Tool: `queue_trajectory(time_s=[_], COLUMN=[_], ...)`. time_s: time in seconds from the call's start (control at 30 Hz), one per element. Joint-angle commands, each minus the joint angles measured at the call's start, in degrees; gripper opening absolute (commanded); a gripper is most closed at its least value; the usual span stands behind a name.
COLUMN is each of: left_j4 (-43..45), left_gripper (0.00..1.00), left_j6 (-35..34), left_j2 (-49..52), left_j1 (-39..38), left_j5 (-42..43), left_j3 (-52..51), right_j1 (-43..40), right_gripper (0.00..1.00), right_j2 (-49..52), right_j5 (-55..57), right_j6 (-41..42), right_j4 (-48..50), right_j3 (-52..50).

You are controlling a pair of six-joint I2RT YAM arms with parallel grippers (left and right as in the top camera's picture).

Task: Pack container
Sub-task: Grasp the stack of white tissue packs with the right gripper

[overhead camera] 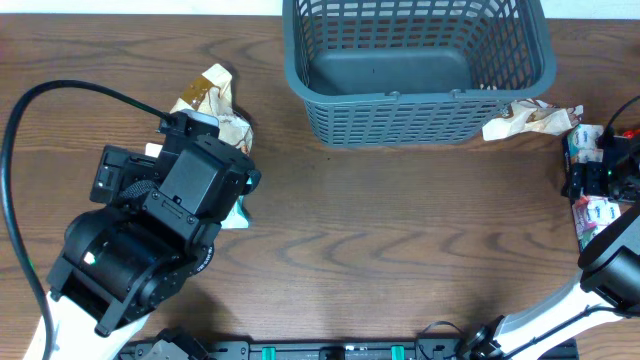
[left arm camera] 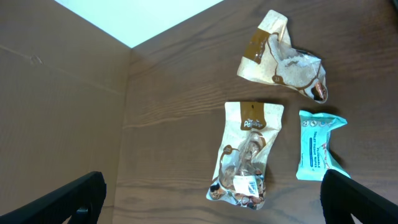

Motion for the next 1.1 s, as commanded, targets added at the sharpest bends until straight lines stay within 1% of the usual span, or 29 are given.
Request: queue_trajectory(time_s=[0.0, 0.17, 0.23, 0.27, 0.3, 0.33, 0.37, 0.4, 0.43, 0.47, 0.5, 0.6, 0.67, 0.77, 0.9, 1.07], left_j4=[-0.35, -0.35, -0.35, -0.35, -0.35, -0.35, -0.35, -0.35, -0.35, -0.35, -0.35, -0.35, -0.35, -0.35, -0.35, -0.35], left_gripper=[0.99, 0.99, 0.99, 0.98, 0.99, 0.99, 0.98, 0.99, 0.99, 0.99, 0.99, 0.99, 0.99, 0.98, 0.99, 0.99], left_j6=[0.09, 0.11, 0.09, 0.09, 0.09, 0.09, 0.09, 0.09, 0.09, 0.09, 0.09, 0.09, 0.09, 0.09, 0.09, 0.09], left_j2=[0.11, 0.11, 0.11, 0.11, 0.11, 0.11, 0.11, 0.11, 0.11, 0.11, 0.11, 0.11, 0.11, 0.11, 0.11, 0.11], left_j1=[0.17, 0.17, 0.17, 0.17, 0.17, 0.17, 0.17, 0.17, 0.17, 0.17, 0.17, 0.17, 0.17, 0.17, 0.17, 0.17], left_j5=[-1.09, -1.09, -1.09, -1.09, -1.09, -1.09, -1.09, -1.09, -1.09, -1.09, -1.09, -1.09, -1.09, -1.09, -1.09, -1.09], left_j3=[0.2, 0.2, 0.2, 0.2, 0.2, 0.2, 0.2, 0.2, 0.2, 0.2, 0.2, 0.2, 0.2, 0.2, 0.2, 0.2], right_j1=[0.11, 0.13, 0.13, 0.13, 0.13, 0.13, 0.13, 0.13, 0.15, 0.2, 0.2, 0.2, 0.2, 0.2, 0.2, 0.13], right_gripper=[0.92, 0.93, 0.96, 0.95, 0.88, 0.78, 0.46, 0.26, 0.16, 0.03, 0.01, 0.01, 0.01, 0.01, 0.01, 0.01], right_j2=[2.34, 4.57, 5.01, 5.07, 5.07, 5.07, 5.07, 5.07, 5.07, 5.05, 5.05, 5.03, 5.03, 4.98, 4.94, 4.94], right_j5=[-1.03, -1.31, -1.51, -1.95, -2.56, -3.32, -3.43, -3.45, -3.45, -3.45, -3.48, -3.96, -6.51, -10.73, -10.97, -11.17], right_j6=[0.22, 0.79, 1.6, 1.7, 1.73, 2.08, 3.8, 5.66, 7.1, 8.37, 9.22, 12.9, 13.31, 13.64, 15.17, 17.35], right_j4=[0.09, 0.33, 0.68, 0.96, 1.18, 1.62, 2.32, 2.89, 3.17, 3.34, 3.37, 2.86, 0.57, -4.83, -14.71, -25.88], right_j3=[-0.07, -0.07, -0.07, -0.07, -0.07, -0.07, -0.04, -0.04, -0.04, 0.0, 0.15, 1.99, 4.96, 12.28, 26.56, 47.41])
